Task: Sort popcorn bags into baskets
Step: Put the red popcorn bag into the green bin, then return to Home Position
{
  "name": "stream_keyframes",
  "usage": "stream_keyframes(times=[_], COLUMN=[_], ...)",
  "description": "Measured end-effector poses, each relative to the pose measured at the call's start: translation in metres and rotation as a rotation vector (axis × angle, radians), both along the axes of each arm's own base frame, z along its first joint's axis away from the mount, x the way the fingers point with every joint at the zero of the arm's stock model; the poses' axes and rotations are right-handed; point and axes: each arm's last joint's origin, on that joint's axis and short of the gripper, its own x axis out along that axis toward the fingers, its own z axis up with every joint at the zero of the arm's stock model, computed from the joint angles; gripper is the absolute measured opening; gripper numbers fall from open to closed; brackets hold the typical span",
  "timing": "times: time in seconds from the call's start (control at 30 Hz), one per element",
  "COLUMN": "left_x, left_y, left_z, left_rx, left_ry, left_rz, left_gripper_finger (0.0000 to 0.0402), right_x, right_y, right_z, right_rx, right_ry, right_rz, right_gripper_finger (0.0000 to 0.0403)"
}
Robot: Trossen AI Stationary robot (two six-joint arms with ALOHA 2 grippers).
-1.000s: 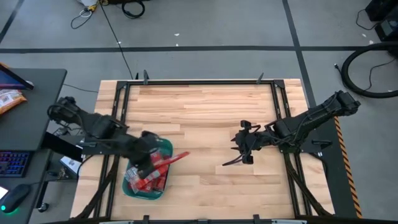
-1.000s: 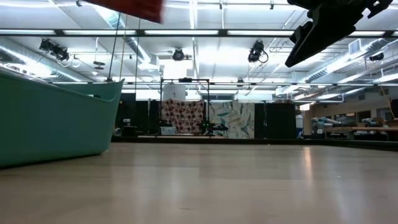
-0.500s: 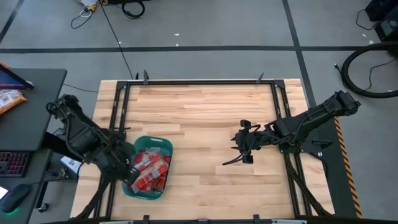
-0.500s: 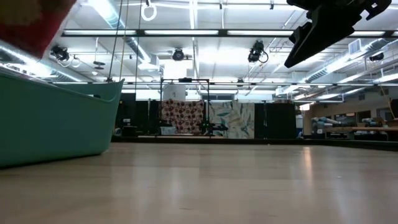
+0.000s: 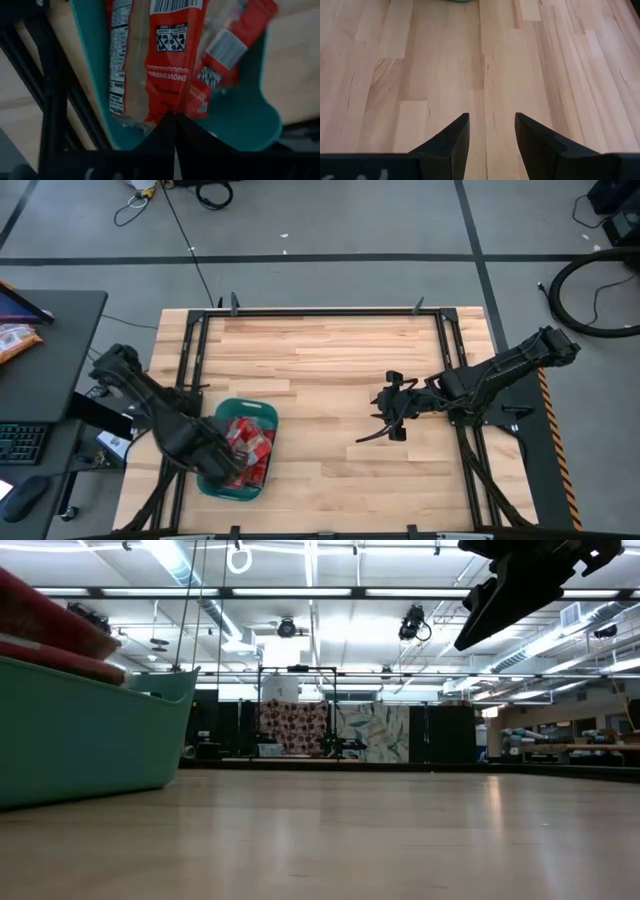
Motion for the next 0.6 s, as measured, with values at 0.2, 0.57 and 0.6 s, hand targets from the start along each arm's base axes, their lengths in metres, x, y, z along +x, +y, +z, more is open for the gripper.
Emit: stream_keyframes(times=[0.2, 0.57, 0.6], left_x=[0.026, 0.039, 0.039], left_y=[-0.003, 0.009, 0.011], left_z=[-0.020, -0.003, 0.002], left_rx=[0.013, 0.008, 0.025], left_ry=[0.028, -0.108, -0.145], left_rz=[0.050, -0.053, -0.057], left_gripper_finger=[0.0031, 0.0107, 0.0108], right_x=[0.000, 0.000, 0.000], right_y=[0.000, 0.002, 0.002], right_z=[0.000, 0.000, 0.000], right_rx=[0.001, 0.086, 0.109], right_ry=[0.000, 0.013, 0.014], right_rz=[0.001, 0.010, 0.010], right_gripper_finger=[0.0162, 0.0162, 0.0162])
